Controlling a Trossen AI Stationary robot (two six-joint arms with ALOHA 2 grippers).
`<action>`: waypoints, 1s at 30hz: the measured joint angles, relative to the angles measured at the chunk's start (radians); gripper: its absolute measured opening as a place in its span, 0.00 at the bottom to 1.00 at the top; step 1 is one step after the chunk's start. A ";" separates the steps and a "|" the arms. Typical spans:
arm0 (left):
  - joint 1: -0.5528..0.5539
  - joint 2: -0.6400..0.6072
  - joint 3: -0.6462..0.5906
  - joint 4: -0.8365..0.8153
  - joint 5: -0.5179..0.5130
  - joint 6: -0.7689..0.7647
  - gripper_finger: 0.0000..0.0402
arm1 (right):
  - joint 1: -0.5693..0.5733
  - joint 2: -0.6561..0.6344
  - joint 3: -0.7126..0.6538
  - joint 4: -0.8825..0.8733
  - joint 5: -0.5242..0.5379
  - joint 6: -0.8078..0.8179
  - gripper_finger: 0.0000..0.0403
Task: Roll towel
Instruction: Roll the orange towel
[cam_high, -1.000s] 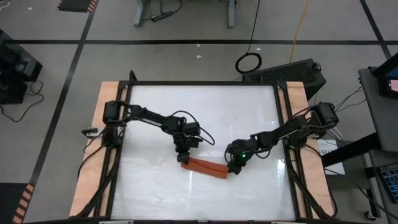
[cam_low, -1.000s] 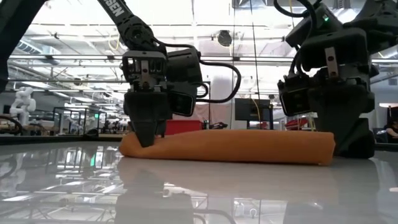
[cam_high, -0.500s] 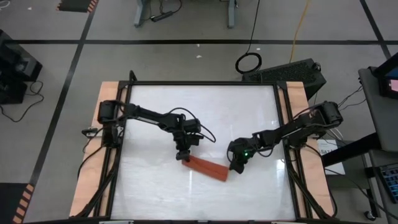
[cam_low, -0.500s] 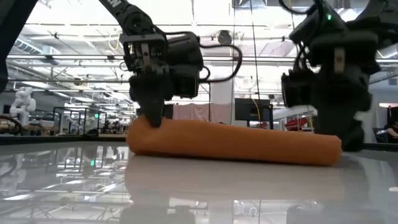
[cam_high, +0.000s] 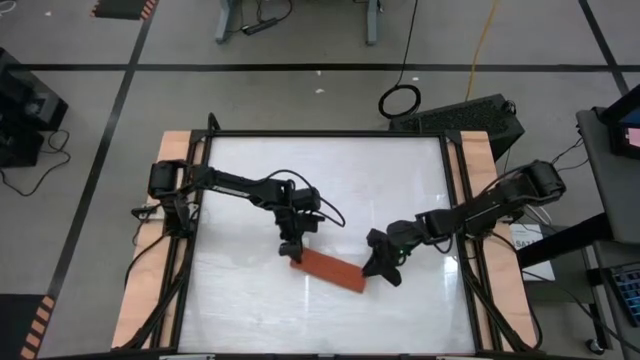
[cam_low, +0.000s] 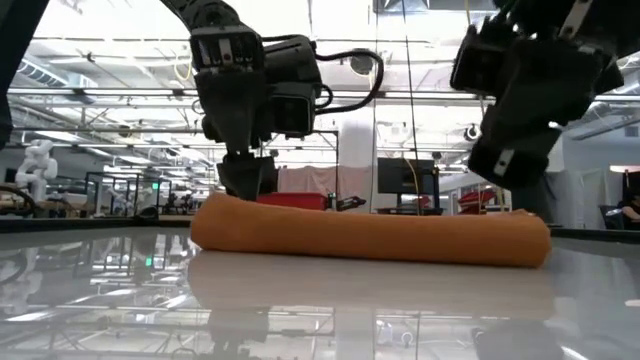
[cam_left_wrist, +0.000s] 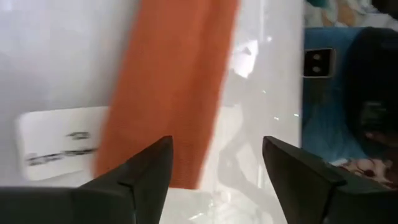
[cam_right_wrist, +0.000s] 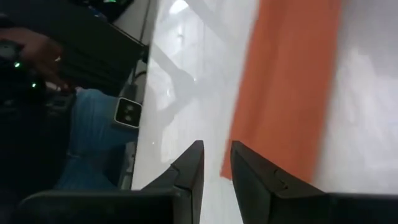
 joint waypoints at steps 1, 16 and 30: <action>-0.005 0.000 0.001 -0.003 0.018 0.003 0.63 | 0.009 0.005 0.000 0.024 0.011 -0.018 0.18; -0.225 -0.035 0.003 -0.009 -0.029 0.025 0.63 | 0.046 0.075 0.002 0.066 0.129 -0.049 0.18; -0.156 0.071 -0.004 0.106 -0.316 -0.036 0.63 | -0.023 0.181 0.006 -0.033 0.140 -0.068 0.17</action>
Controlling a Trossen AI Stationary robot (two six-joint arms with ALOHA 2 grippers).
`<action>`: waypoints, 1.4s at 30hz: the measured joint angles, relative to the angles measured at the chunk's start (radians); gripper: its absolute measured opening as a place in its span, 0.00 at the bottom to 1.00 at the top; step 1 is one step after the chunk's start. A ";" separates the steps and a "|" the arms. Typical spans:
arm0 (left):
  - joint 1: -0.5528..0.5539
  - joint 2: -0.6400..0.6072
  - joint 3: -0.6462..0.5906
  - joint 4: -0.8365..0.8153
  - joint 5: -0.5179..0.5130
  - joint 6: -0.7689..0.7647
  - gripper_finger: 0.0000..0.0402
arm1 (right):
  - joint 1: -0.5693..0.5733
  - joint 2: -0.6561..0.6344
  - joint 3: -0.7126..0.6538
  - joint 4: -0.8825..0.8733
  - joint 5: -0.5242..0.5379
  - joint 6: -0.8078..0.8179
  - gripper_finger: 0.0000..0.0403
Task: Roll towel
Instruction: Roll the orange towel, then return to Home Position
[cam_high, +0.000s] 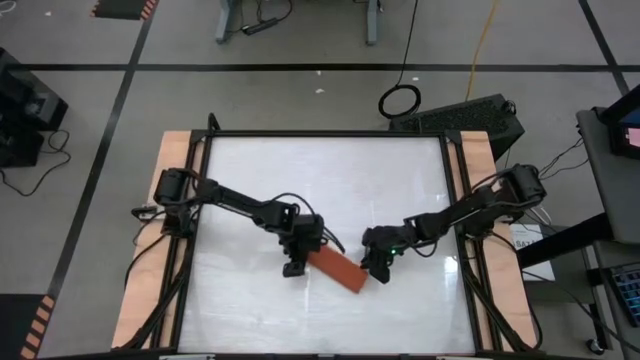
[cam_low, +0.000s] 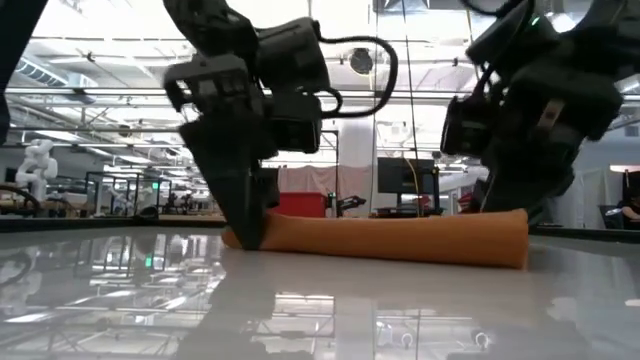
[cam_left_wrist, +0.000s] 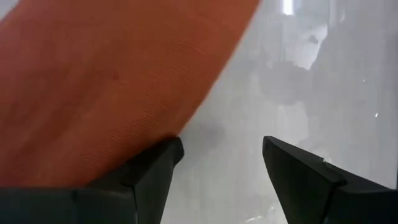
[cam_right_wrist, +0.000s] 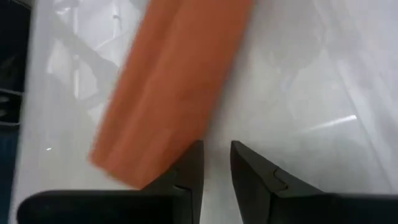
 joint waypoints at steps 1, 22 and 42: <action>0.016 0.007 0.001 0.009 0.005 0.000 0.63 | -0.007 0.010 0.000 0.000 0.000 0.003 0.17; 0.314 0.033 0.013 0.122 -0.069 0.030 0.63 | -0.129 0.211 0.230 -0.092 -0.079 -0.054 0.17; 0.291 -0.666 -0.058 -0.099 -0.328 0.179 0.63 | -0.089 -0.676 0.226 -0.744 0.136 -0.388 0.17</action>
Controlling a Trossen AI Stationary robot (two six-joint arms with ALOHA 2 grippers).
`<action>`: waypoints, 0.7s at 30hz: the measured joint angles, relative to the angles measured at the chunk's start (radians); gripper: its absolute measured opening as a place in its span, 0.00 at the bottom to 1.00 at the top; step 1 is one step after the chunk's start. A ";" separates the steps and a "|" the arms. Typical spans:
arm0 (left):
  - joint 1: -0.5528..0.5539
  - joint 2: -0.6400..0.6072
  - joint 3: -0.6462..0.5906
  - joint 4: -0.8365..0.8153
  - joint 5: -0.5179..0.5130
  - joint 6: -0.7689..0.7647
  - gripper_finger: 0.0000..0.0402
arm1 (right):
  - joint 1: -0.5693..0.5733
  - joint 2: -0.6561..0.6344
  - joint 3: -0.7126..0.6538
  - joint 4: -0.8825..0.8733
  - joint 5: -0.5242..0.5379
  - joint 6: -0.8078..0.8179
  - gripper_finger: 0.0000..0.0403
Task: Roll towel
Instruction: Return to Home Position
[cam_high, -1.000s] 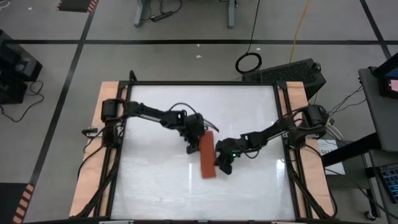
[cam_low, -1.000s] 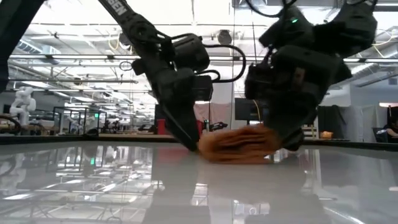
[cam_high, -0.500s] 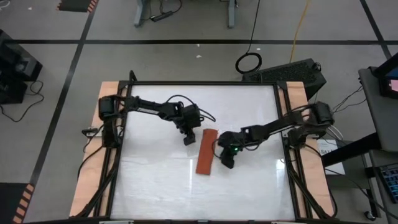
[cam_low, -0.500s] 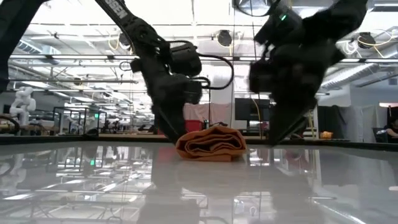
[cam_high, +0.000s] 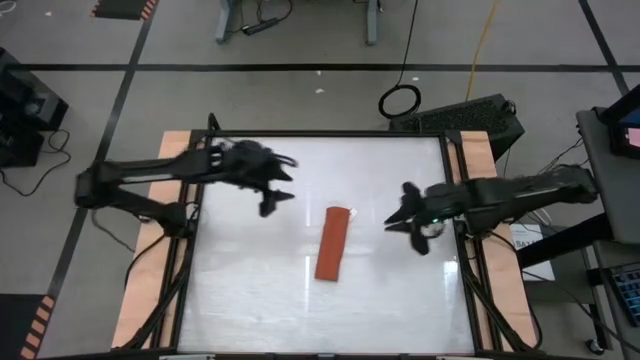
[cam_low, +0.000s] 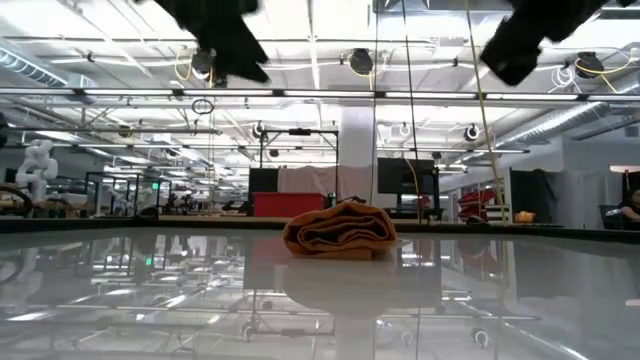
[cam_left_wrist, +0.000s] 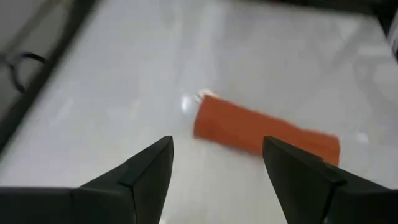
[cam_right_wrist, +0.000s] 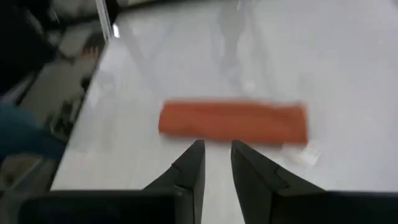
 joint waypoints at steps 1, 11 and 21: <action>-0.007 -0.054 -0.022 0.009 -0.024 -0.016 0.63 | 0.005 -0.050 -0.003 -0.002 0.019 -0.016 0.17; -0.113 -0.429 -0.357 0.187 -0.156 -0.230 0.63 | 0.008 -0.398 -0.199 0.038 0.073 -0.039 0.17; -0.207 -0.500 -0.657 0.536 -0.276 -0.362 0.63 | 0.007 -0.461 -0.467 0.346 0.123 -0.079 0.17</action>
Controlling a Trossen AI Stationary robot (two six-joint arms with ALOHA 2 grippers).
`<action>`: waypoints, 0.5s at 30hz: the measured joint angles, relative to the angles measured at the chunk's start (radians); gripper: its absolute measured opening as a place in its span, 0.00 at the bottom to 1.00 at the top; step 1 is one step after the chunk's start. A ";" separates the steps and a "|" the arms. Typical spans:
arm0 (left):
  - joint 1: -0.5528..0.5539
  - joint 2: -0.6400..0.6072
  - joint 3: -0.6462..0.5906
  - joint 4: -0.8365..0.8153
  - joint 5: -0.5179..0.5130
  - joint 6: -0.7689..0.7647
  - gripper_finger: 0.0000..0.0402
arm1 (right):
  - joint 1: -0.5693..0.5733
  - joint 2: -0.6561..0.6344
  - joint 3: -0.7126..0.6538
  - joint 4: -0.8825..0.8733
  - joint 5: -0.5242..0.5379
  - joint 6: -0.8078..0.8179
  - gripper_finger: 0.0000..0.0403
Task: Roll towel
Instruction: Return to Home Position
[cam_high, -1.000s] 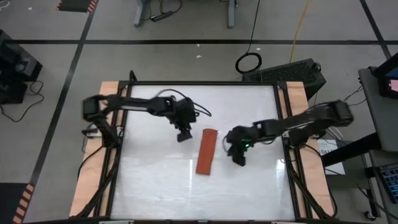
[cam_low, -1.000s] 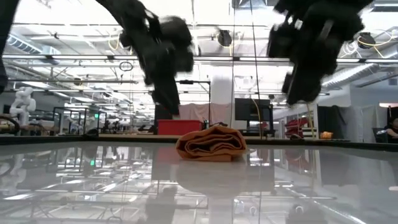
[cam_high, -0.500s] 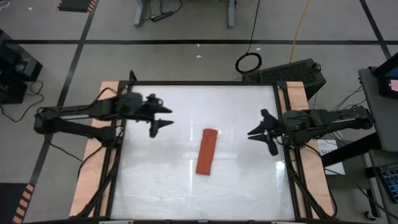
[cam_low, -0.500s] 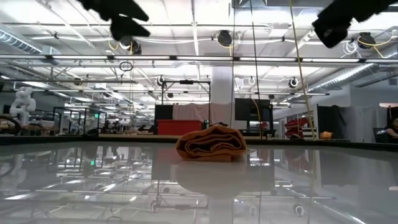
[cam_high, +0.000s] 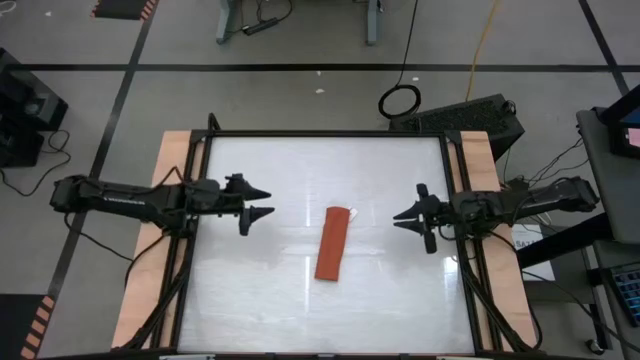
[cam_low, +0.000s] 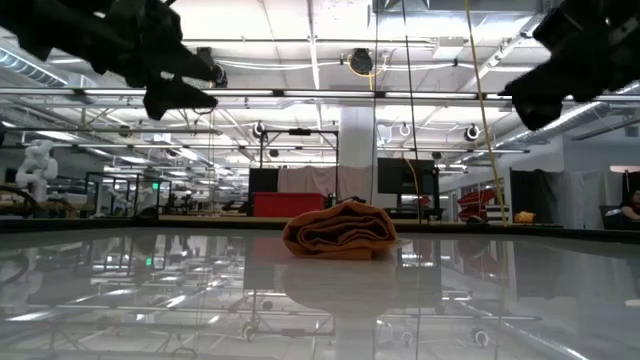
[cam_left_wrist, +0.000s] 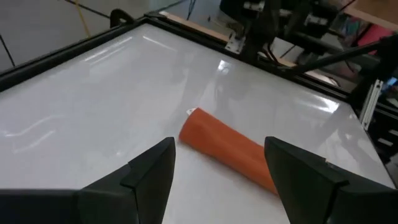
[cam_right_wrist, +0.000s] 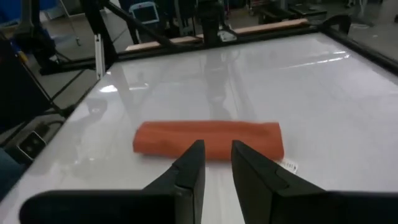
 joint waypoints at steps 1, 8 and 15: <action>-0.007 0.000 -0.023 0.031 -0.010 -0.001 0.63 | 0.000 0.000 -0.027 0.028 0.000 -0.001 0.17; -0.041 0.000 -0.163 0.223 -0.056 -0.026 0.63 | 0.000 -0.021 -0.193 0.177 -0.006 0.029 0.17; -0.059 0.000 -0.281 0.378 -0.113 -0.018 0.63 | 0.000 -0.057 -0.259 0.196 0.002 -0.012 0.17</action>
